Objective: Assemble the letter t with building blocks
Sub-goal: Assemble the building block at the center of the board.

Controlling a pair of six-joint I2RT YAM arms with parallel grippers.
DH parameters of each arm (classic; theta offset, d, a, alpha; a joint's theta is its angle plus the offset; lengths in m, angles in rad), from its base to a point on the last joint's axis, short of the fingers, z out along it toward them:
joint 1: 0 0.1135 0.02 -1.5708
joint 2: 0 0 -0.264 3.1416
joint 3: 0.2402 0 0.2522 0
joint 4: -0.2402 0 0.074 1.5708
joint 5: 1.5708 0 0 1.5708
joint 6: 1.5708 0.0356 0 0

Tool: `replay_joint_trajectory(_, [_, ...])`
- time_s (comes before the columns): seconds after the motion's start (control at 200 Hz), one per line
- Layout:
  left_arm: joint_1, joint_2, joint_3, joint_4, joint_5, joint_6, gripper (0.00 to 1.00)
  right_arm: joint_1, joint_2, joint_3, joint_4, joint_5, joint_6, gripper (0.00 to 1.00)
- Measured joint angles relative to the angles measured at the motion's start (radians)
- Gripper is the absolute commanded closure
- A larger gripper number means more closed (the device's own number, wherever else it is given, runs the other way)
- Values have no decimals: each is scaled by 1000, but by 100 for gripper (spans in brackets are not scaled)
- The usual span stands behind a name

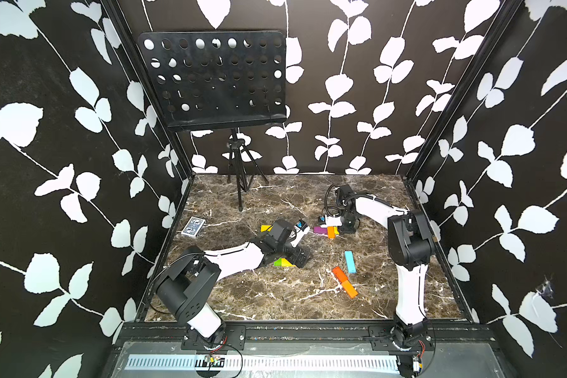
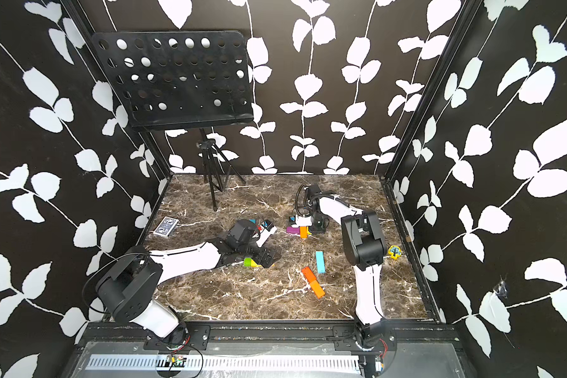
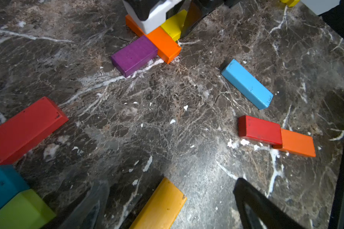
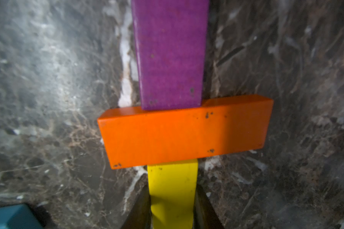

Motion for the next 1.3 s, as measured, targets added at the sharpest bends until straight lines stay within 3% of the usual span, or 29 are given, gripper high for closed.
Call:
replay_joint_trajectory(0.85, [0, 12, -1, 11, 7, -6, 1, 1, -8, -16, 14, 0, -23, 80])
replay_joint_trajectory(1.301, [0, 14, -1, 24, 10, -12, 1, 3, -8, -21, 19, 2, -23, 64])
